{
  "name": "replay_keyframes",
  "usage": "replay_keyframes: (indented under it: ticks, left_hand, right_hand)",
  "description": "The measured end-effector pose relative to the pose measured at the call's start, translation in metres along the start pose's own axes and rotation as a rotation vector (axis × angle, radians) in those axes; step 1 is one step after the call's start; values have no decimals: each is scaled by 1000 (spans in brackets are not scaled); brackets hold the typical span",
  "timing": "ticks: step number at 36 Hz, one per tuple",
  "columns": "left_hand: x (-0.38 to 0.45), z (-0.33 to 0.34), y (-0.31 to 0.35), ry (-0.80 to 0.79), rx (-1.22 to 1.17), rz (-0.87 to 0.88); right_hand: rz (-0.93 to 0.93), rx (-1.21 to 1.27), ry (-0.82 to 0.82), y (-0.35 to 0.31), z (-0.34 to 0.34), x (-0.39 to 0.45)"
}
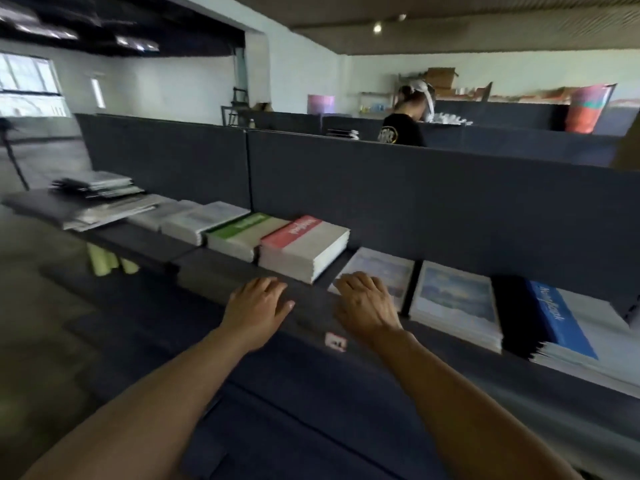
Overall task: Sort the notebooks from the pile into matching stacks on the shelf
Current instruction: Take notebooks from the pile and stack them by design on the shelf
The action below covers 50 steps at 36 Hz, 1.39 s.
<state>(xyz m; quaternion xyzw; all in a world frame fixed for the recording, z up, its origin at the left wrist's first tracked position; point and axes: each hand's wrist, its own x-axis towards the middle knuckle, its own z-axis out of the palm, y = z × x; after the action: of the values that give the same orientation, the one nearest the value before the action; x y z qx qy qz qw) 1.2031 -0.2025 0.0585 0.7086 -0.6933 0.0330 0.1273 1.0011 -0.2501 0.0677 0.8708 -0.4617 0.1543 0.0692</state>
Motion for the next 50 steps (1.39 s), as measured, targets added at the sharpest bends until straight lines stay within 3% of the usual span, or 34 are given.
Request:
replay_keyframes:
  ticks: [6, 14, 27, 40, 50]
  left_hand:
    - [-39, -17, -119, -66, 14, -127]
    - [-83, -36, -261, -9, 12, -261]
    - [-105, -37, -410, 7, 20, -407]
    - [-11, -70, -556, 10, 122, -502]
    - [66, -77, -645, 20, 135, -492]
  right_hand:
    - [-122, -7, -65, -101, 20, 43]
    - [-253, -19, -129, -224, 54, 97]
    - [-365, -89, -176, -353, 100, 206]
    - [-417, -32, -98, -429, 135, 386]
    - [-340, -80, -115, -471, 167, 503]
